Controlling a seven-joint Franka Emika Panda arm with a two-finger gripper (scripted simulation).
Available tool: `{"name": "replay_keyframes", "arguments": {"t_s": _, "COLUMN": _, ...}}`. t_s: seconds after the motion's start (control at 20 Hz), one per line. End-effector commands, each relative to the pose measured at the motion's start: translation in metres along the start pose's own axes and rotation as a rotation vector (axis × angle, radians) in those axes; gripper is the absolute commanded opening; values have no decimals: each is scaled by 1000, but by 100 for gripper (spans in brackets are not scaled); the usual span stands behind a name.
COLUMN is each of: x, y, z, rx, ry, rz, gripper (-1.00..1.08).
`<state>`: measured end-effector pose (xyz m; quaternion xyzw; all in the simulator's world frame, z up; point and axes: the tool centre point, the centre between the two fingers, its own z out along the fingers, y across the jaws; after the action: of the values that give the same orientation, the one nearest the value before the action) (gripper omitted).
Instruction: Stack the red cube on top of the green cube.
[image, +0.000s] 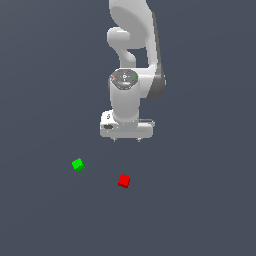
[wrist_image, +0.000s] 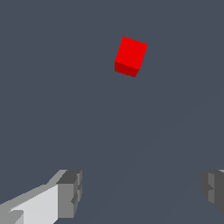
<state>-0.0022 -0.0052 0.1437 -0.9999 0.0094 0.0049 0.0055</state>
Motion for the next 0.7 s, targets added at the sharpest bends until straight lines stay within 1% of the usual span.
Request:
{"name": "replay_keyframes", "arguments": {"t_s": 0.0, "x": 0, "y": 0, "z": 0, "rx": 0, "ry": 0, "rz": 0, "gripper": 100}}
{"name": "replay_keyframes", "arguments": {"t_s": 0.3, "x": 6, "y": -1, "z": 4, "rx": -1, "ry": 1, "rz": 15, "gripper": 100}}
{"name": "replay_keyframes", "arguments": {"t_s": 0.65, "x": 28, "y": -2, "z": 16, "rx": -2, "ry": 2, "rz": 67, "gripper": 100}}
